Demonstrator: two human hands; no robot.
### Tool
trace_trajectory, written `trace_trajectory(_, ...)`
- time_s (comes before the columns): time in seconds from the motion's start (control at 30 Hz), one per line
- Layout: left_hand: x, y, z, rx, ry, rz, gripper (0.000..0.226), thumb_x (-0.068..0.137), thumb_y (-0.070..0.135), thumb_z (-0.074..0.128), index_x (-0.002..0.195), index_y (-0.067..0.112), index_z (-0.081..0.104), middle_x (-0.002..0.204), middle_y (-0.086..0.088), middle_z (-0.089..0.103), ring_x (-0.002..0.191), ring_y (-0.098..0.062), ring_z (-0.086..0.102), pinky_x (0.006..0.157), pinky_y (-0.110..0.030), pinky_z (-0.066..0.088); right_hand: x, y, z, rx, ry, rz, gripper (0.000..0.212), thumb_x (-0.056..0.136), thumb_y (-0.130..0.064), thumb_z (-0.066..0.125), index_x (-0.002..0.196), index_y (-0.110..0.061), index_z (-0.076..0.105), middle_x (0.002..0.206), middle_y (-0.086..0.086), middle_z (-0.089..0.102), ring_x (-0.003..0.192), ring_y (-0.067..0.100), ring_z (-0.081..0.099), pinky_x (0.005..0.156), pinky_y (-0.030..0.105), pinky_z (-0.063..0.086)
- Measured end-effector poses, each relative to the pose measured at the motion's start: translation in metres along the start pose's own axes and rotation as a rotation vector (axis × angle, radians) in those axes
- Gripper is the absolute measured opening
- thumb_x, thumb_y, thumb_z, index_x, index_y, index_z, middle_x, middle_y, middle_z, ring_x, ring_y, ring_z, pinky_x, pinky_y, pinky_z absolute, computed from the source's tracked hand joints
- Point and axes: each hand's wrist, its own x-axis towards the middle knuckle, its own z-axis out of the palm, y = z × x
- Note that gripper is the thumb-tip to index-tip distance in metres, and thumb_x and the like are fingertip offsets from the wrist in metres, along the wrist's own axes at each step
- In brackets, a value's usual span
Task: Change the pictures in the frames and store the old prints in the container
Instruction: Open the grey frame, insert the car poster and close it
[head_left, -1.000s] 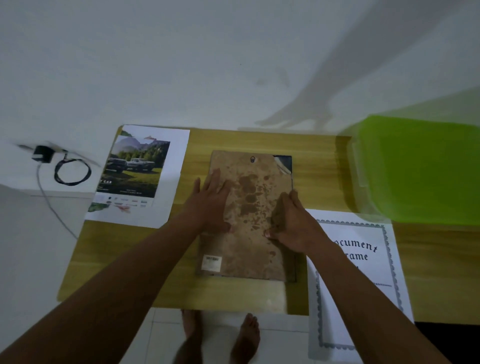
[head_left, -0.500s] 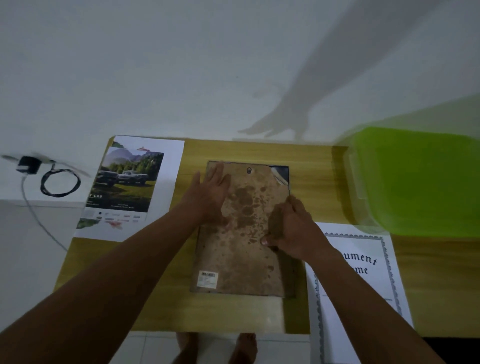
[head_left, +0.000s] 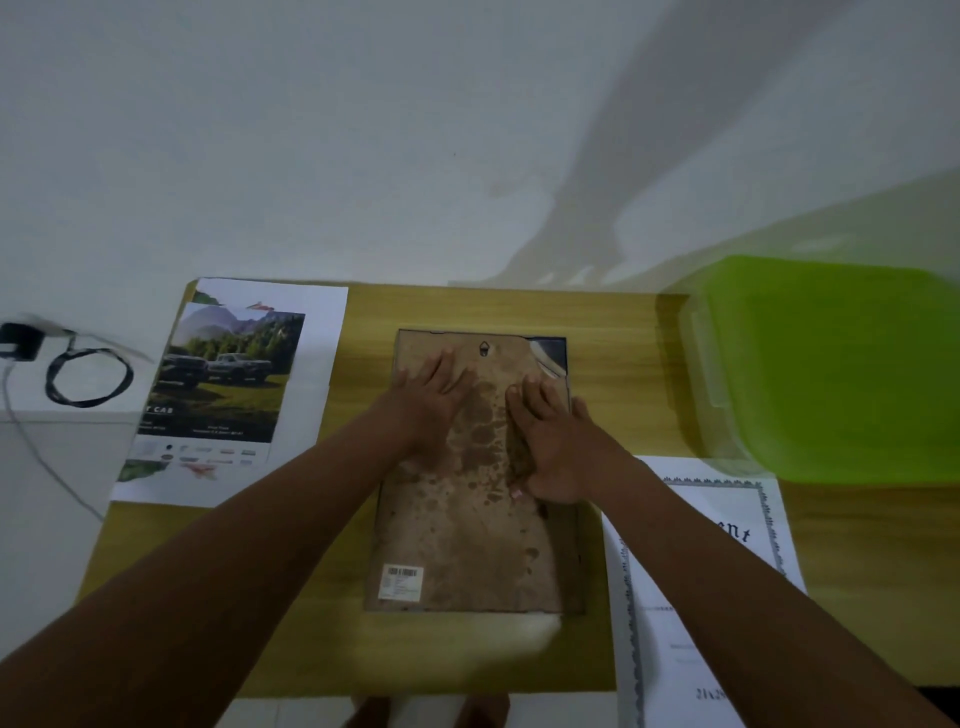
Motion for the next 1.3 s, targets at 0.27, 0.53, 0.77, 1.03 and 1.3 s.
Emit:
trace_trajectory(0.27, -0.060, 0.007, 0.041, -0.013, 0.272, 0.083, 0.070, 0.097, 0.031, 0.049, 0.153, 0.013, 0.010, 0.161, -0.012, 0.006, 0.148, -0.027, 0.006, 0.118, -0.040, 0.013, -0.052, -0.010, 0.024, -0.023, 0.300, -0.099, 0.076, 0.092, -0.047, 0.060, 0.151, -0.011, 0.031, 0.158, 0.018, 0.023, 0.148, 0.037, 0.017, 0.120, 0.052, 0.020)
trace_trajectory(0.53, -0.090, -0.002, 0.081, -0.043, 0.065, 0.044, 0.117, 0.076, 0.065, 0.063, 0.151, 0.022, -0.016, 0.157, -0.010, -0.026, 0.144, -0.027, -0.024, 0.118, -0.051, 0.001, -0.080, -0.019, 0.060, -0.014, 0.090, -0.006, 0.123, 0.073, -0.083, 0.053, 0.158, -0.016, -0.007, 0.163, 0.018, -0.015, 0.151, 0.033, -0.015, 0.121, 0.049, 0.000)
trace_trajectory(0.77, -0.087, 0.003, 0.083, -0.019, 0.085, 0.006, 0.118, 0.075, 0.060, 0.068, 0.152, 0.019, -0.012, 0.157, -0.013, -0.023, 0.146, -0.028, -0.019, 0.118, -0.051, 0.000, -0.077, -0.020, 0.063, -0.052, 0.131, 0.013, 0.124, 0.070, -0.084, 0.053, 0.158, -0.018, -0.004, 0.164, 0.014, -0.010, 0.152, 0.030, -0.012, 0.121, 0.057, -0.003)
trace_trajectory(1.03, -0.094, -0.006, 0.092, -0.063, 0.149, 0.013, 0.119, 0.071, 0.070, 0.064, 0.152, 0.028, -0.012, 0.159, -0.005, -0.021, 0.146, -0.020, -0.016, 0.118, -0.056, 0.002, -0.076, -0.019, 0.063, -0.062, 0.132, -0.010, 0.123, 0.072, -0.083, 0.053, 0.158, -0.016, -0.005, 0.164, 0.016, -0.011, 0.151, 0.029, -0.013, 0.121, 0.053, -0.003)
trace_trajectory(1.3, -0.111, -0.002, 0.096, -0.246, 0.280, -0.047, 0.096, 0.083, 0.051, 0.062, 0.154, 0.019, 0.006, 0.161, -0.008, -0.009, 0.148, -0.028, -0.010, 0.118, -0.054, 0.013, -0.081, -0.024, 0.055, 0.258, 0.232, 0.019, 0.106, 0.079, -0.064, 0.068, 0.157, -0.014, 0.015, 0.165, 0.011, 0.005, 0.152, 0.028, 0.000, 0.123, 0.047, 0.010)
